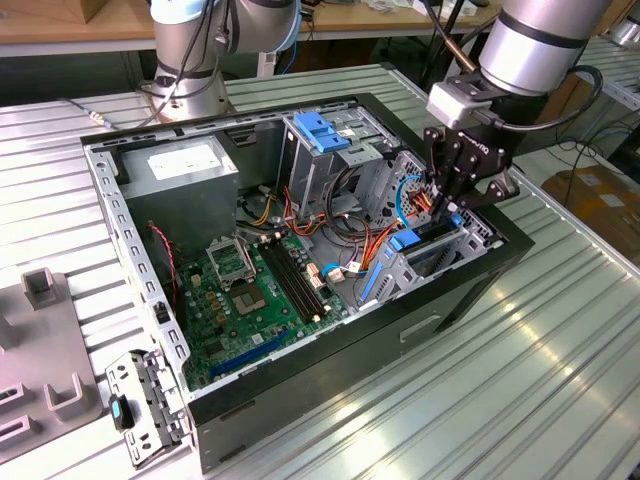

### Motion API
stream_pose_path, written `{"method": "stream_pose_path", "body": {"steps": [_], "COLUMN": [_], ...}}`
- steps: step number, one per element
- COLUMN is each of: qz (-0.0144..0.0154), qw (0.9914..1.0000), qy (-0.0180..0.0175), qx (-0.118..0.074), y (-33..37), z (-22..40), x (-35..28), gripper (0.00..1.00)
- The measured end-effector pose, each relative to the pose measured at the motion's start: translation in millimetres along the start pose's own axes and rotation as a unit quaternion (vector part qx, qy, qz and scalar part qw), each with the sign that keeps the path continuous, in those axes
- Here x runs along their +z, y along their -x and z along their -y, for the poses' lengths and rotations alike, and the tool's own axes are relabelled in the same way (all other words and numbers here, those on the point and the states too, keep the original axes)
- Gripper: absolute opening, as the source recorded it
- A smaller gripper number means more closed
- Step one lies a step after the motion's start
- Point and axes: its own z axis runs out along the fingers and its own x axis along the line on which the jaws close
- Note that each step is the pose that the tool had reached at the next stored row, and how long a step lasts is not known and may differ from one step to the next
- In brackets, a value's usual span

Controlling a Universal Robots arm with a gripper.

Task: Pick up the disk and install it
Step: 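Insert the first disk wire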

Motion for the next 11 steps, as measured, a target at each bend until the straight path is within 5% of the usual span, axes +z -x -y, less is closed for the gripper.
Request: {"method": "stream_pose_path", "body": {"steps": [11], "qz": [0.0002], "qw": [1.0], "qy": [-0.0016], "qx": [0.001], "y": [0.0], "z": [-0.8], "x": [0.0], "gripper": [0.16]}}
